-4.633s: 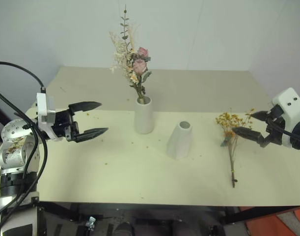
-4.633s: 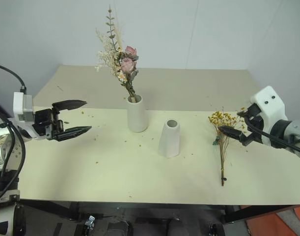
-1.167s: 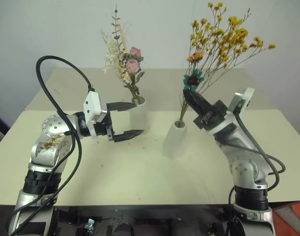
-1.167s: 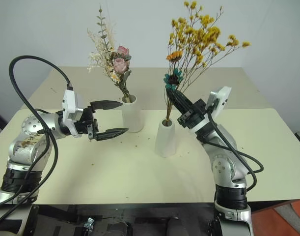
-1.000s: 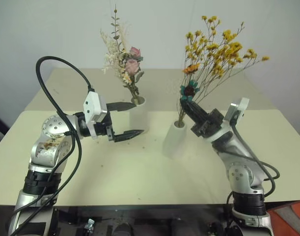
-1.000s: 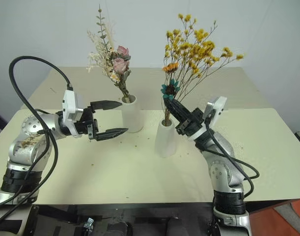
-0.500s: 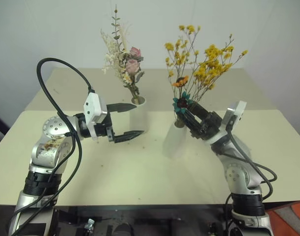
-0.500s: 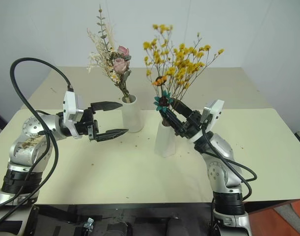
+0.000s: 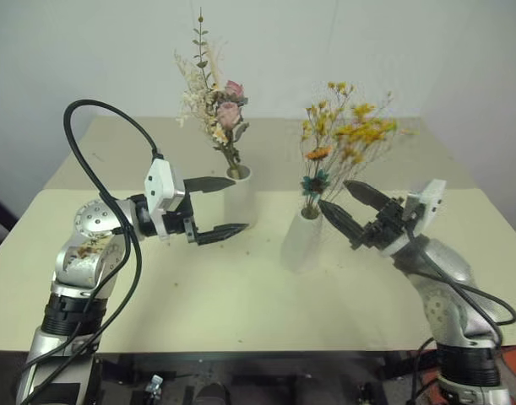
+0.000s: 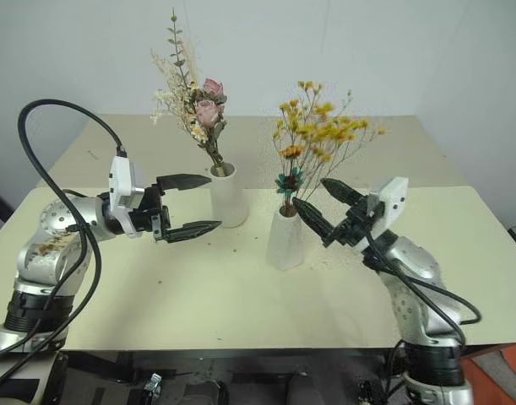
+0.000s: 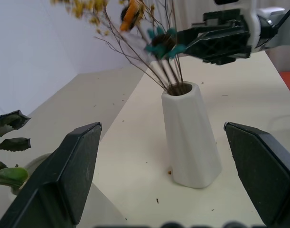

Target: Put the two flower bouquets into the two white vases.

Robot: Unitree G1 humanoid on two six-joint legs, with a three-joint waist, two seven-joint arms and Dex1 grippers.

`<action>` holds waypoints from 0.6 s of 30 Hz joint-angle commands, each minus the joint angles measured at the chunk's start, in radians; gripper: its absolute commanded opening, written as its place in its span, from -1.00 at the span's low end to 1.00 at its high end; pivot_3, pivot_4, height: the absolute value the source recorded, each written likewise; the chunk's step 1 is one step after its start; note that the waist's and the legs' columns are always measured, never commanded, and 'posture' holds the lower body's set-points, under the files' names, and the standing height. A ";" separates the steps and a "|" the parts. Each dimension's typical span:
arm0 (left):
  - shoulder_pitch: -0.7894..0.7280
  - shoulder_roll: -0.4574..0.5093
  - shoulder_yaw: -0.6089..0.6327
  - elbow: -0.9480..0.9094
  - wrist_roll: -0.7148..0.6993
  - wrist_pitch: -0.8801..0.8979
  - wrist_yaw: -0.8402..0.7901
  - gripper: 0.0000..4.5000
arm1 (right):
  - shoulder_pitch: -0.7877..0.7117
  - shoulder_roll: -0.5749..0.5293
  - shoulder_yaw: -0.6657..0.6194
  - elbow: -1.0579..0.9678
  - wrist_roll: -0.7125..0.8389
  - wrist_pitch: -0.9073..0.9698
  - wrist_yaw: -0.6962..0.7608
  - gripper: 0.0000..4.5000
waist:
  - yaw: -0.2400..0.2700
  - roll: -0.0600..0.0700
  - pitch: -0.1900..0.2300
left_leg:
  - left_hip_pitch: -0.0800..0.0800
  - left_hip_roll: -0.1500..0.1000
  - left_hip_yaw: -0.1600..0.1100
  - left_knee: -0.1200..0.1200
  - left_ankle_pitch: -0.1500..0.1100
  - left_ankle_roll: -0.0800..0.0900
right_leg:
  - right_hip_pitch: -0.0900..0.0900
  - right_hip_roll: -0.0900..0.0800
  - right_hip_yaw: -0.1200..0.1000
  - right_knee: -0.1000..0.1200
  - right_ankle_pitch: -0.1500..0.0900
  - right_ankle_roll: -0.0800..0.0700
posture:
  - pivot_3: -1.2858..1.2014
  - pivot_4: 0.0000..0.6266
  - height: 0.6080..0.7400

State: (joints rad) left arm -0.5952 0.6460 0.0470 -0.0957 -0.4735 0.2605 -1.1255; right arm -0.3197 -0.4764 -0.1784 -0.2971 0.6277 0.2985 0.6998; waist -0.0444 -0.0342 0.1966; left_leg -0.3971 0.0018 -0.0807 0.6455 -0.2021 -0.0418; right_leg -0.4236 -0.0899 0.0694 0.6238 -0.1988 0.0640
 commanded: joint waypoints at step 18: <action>0.119 0.111 0.150 -0.095 -0.070 0.016 -0.009 1.00 | 0.232 -0.364 -0.312 0.016 0.022 -0.057 0.328 0.99 | 0.000 0.000 0.000 | 0.001 0.000 0.000 0.000 0.000 0.000 | 0.001 0.000 0.000 0.000 -0.005 0.007 | 0.03 -0.52 1.00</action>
State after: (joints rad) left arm -0.4788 0.7340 0.1504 -0.1432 -0.5145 0.2689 -1.1316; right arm -0.0889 -0.8161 -0.4251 -0.2875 0.6419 0.2788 0.9942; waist -0.0441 -0.0343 0.1966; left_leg -0.3960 0.0020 -0.0803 0.6456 -0.2022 -0.0417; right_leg -0.4222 -0.0903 0.0695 0.6237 -0.2038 0.0706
